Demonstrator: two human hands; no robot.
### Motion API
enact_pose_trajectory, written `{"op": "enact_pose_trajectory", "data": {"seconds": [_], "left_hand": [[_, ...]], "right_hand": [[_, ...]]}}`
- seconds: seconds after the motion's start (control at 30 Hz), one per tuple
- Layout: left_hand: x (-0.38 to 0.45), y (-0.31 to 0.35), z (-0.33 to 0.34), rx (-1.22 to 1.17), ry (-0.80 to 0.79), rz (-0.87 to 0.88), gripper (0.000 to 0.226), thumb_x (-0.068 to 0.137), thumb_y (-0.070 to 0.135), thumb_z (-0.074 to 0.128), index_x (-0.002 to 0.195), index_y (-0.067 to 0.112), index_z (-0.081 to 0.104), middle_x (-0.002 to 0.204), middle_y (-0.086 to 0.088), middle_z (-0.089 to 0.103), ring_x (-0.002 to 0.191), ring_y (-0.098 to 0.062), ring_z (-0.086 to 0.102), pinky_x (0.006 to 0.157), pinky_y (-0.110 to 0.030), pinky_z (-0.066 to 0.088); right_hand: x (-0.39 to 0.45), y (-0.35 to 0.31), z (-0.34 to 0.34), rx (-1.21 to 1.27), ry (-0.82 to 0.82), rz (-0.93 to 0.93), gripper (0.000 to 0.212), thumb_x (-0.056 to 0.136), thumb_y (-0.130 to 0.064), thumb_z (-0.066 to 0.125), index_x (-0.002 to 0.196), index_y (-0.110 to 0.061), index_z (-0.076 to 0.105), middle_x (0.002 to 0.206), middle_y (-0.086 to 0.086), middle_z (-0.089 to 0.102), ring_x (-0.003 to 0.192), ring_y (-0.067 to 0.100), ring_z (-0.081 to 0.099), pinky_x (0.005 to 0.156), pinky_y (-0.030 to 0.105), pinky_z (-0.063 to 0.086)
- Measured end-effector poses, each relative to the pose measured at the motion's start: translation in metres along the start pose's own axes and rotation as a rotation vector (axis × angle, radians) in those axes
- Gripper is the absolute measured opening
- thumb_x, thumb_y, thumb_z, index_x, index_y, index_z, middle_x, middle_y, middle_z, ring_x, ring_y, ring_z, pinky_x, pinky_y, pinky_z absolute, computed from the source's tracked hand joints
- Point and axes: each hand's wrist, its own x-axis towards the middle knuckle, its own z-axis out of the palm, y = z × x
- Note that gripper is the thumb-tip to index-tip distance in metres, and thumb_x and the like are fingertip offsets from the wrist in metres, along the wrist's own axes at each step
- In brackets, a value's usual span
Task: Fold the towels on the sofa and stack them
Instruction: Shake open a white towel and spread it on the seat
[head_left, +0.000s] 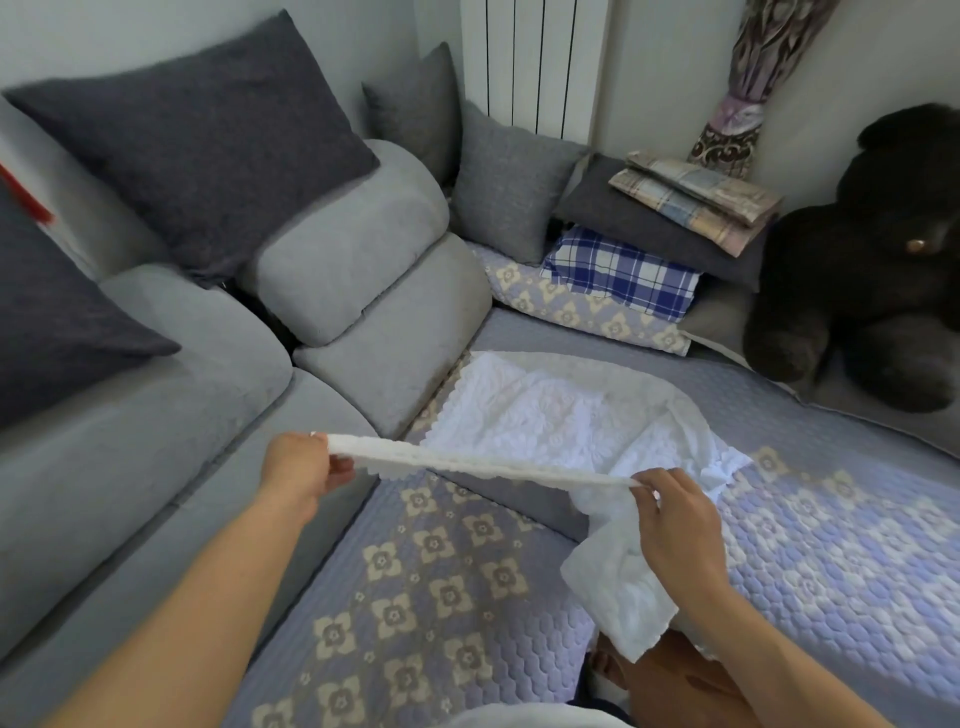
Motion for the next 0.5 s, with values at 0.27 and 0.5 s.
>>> {"op": "enact_pose_trajectory", "data": {"seconds": [0.27, 0.5], "left_hand": [[-0.099, -0.041, 0.07, 1.042, -0.604, 0.96, 0.037, 0.095, 0.003, 0.045, 0.12, 0.022, 0.065, 0.11, 0.004, 0.056, 0.1, -0.023, 0.059, 0.084, -0.035, 0.048], [-0.12, -0.085, 0.116, 1.356, -0.617, 1.152, 0.026, 0.1, 0.04, 0.051, 0.095, 0.015, 0.059, 0.098, -0.003, 0.05, 0.086, -0.023, 0.055, 0.063, -0.033, 0.027]], "right_hand": [[-0.007, -0.021, 0.032, -0.074, -0.343, -0.479, 0.018, 0.098, -0.023, 0.054, 0.096, -0.022, 0.072, 0.075, -0.005, 0.067, 0.062, 0.017, 0.062, 0.055, 0.036, 0.052], [-0.015, -0.044, 0.037, 0.052, -0.459, -0.355, 0.022, 0.096, -0.015, 0.053, 0.077, -0.016, 0.064, 0.07, -0.002, 0.066, 0.061, 0.015, 0.058, 0.06, 0.033, 0.05]]}}
